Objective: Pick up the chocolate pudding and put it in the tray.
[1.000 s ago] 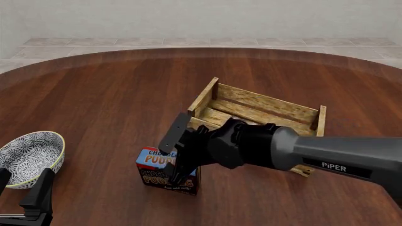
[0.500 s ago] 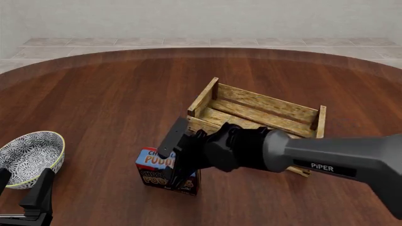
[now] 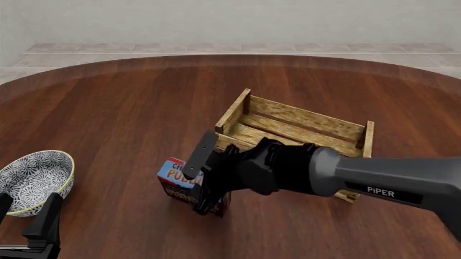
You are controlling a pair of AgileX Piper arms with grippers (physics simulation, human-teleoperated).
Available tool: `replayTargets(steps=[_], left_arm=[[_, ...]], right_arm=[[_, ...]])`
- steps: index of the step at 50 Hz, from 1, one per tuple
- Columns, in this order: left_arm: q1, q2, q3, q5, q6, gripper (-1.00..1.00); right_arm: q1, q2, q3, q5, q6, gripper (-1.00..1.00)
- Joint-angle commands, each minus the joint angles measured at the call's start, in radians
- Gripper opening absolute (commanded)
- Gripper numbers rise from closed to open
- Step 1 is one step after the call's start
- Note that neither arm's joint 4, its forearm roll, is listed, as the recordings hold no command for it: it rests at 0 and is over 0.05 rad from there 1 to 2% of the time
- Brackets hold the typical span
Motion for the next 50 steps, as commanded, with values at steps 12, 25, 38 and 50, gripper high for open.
replayTargets(steps=[12,25,38,50], left_arm=[[0.000,0.000,0.000,0.000,0.000,1.00],[0.000,0.000,0.000,0.000,0.000,1.00],[0.000,0.000,0.000,0.000,0.000,1.00],[0.000,0.000,0.000,0.000,0.000,1.00]], right_arm=[[-0.051,-0.182,-0.010,0.089,-0.065,-1.00],[-0.164,-0.303,-0.020,0.186,-0.174,-1.00],[-0.239,-0.366,0.007,0.225,-0.222,-1.00],[-0.323,-0.381,0.034,0.205,-0.270,-1.00]])
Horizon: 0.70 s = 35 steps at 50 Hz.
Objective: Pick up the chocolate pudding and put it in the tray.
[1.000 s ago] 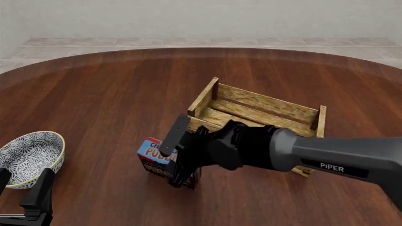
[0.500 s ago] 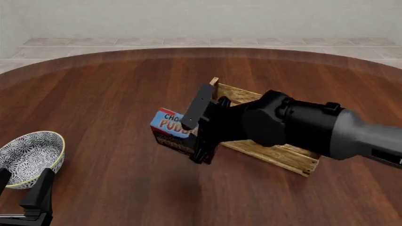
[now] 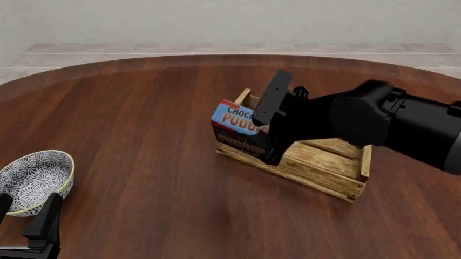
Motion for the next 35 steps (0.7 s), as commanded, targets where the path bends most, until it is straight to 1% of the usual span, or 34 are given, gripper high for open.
replayTargets(steps=[1,6,7,10,11,12,16,19,24,25,35], left_arm=[[0.000,0.000,0.000,0.000,0.000,1.00],[0.000,0.000,0.000,0.000,0.000,1.00],[0.000,0.000,0.000,0.000,0.000,1.00],[0.000,0.000,0.000,0.000,0.000,1.00],[0.000,0.000,0.000,0.000,0.000,1.00],[0.000,0.000,0.000,0.000,0.000,1.00],[0.000,0.000,0.000,0.000,0.000,1.00],[0.000,0.000,0.000,0.000,0.000,1.00],[0.000,0.000,0.000,0.000,0.000,1.00],[0.000,0.000,0.000,0.000,0.000,1.00],[0.000,0.000,0.000,0.000,0.000,1.00]], right_arm=[[-0.077,-0.026,0.020,-0.004,-0.028,-1.00],[-0.103,-0.037,0.013,0.002,-0.037,-1.00],[-0.120,-0.037,0.014,-0.005,-0.045,-1.00],[-0.123,-0.038,0.016,-0.006,-0.044,-1.00],[-0.140,-0.037,0.019,-0.015,-0.055,-1.00],[-0.139,-0.036,0.017,-0.013,-0.050,-1.00],[-0.179,-0.031,0.022,-0.029,-0.077,-1.00],[-0.194,-0.030,-0.002,-0.019,-0.070,-1.00],[-0.208,-0.029,-0.012,-0.017,-0.077,-1.00],[-0.215,-0.025,-0.013,-0.021,-0.084,-1.00],[-0.246,0.011,-0.039,-0.044,-0.089,-1.00]])
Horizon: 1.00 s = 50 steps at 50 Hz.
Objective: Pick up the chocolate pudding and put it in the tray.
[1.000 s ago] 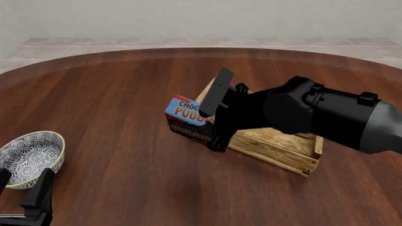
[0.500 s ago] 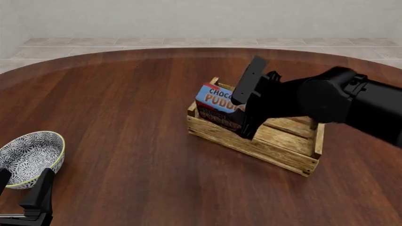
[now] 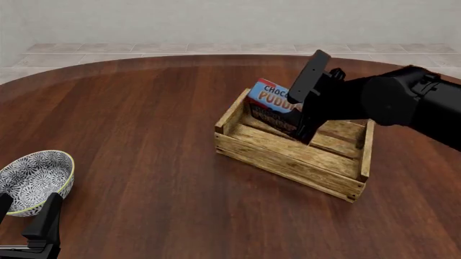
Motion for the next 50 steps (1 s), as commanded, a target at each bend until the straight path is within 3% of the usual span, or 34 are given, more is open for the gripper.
replayTargets(steps=[1,29,50], left_arm=[[0.000,0.000,0.000,0.000,0.000,1.00],[0.000,0.000,0.000,0.000,0.000,1.00],[0.000,0.000,0.000,0.000,0.000,1.00]], right_arm=[[-0.045,0.033,-0.029,-0.024,0.005,-1.00],[-0.092,0.170,-0.128,-0.042,-0.032,-1.00],[-0.120,0.244,-0.148,-0.071,0.007,-1.00]])
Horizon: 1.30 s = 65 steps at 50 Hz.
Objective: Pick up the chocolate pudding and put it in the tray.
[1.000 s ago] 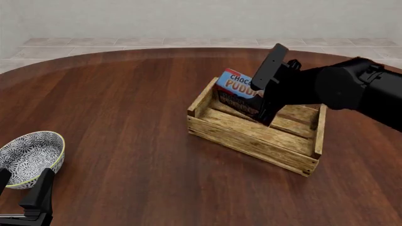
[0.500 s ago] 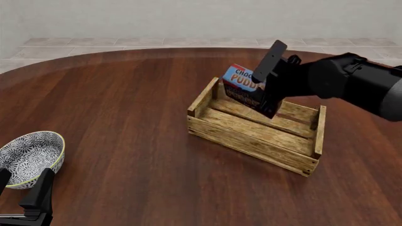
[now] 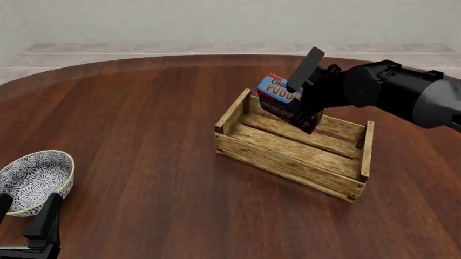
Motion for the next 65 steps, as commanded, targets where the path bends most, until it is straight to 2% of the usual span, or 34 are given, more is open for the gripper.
replayTargets(steps=[1,15,65], left_arm=[[0.000,0.000,0.000,0.000,0.000,1.00],[0.000,0.000,0.000,0.000,0.000,1.00],[0.000,0.000,0.000,0.000,0.000,1.00]], right_arm=[[-0.009,0.036,-0.005,-0.020,0.040,-1.00],[-0.011,0.064,-0.010,-0.040,0.082,-1.00],[-0.006,0.134,0.011,-0.114,0.133,-1.00]])
